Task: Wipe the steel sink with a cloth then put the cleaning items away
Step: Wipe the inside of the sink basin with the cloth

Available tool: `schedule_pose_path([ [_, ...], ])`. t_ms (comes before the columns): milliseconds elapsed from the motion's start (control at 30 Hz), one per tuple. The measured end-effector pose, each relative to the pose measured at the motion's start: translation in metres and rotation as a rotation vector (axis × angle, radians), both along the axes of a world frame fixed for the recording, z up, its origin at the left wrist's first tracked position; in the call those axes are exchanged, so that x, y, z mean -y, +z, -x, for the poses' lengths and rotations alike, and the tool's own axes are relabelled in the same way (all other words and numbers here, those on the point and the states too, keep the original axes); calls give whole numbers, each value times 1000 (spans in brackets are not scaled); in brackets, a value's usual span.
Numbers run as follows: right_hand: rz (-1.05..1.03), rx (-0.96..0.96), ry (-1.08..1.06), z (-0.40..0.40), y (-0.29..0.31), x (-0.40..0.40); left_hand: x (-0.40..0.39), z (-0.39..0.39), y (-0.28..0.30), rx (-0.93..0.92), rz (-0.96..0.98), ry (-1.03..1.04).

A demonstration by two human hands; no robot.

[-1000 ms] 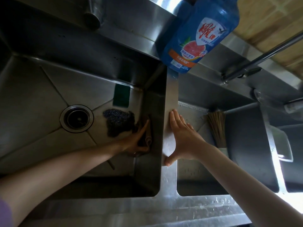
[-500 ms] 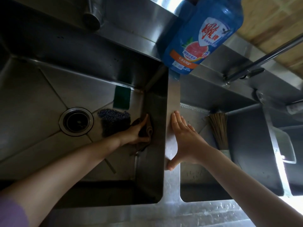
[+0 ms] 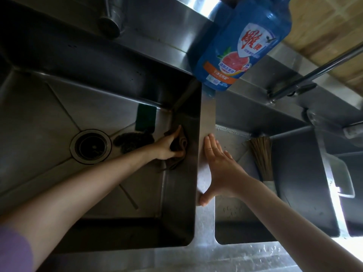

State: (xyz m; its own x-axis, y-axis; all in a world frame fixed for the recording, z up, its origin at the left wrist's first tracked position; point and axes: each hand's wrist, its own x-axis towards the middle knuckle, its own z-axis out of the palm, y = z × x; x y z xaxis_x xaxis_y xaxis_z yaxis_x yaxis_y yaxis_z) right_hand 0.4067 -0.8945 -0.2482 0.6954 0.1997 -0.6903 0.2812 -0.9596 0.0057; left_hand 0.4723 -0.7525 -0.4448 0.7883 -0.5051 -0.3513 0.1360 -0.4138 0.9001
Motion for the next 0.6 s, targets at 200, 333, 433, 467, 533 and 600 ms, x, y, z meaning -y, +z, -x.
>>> schedule_pose_path([
  [200, 5, -5, -2, -1, 0, 0, -1, -2, 13, 33, 42, -3],
  [333, 7, -4, 0, -1, -1, 0, -1, 6, 21, 52, 103, 6],
  [433, 4, -7, 3, -1, -1, 0, 2, 15, 19, 56, 134, 41],
  [467, 2, -5, 4, -1, -1, 0, 3, 17, 17, 54, 142, 54],
  [533, 0, -5, 5, -1, -1, 0, 3, 17, 14, 38, 137, 63],
  [600, -6, -10, 3, -1, -1, -1, 3, 14, 13, 19, 105, 63],
])
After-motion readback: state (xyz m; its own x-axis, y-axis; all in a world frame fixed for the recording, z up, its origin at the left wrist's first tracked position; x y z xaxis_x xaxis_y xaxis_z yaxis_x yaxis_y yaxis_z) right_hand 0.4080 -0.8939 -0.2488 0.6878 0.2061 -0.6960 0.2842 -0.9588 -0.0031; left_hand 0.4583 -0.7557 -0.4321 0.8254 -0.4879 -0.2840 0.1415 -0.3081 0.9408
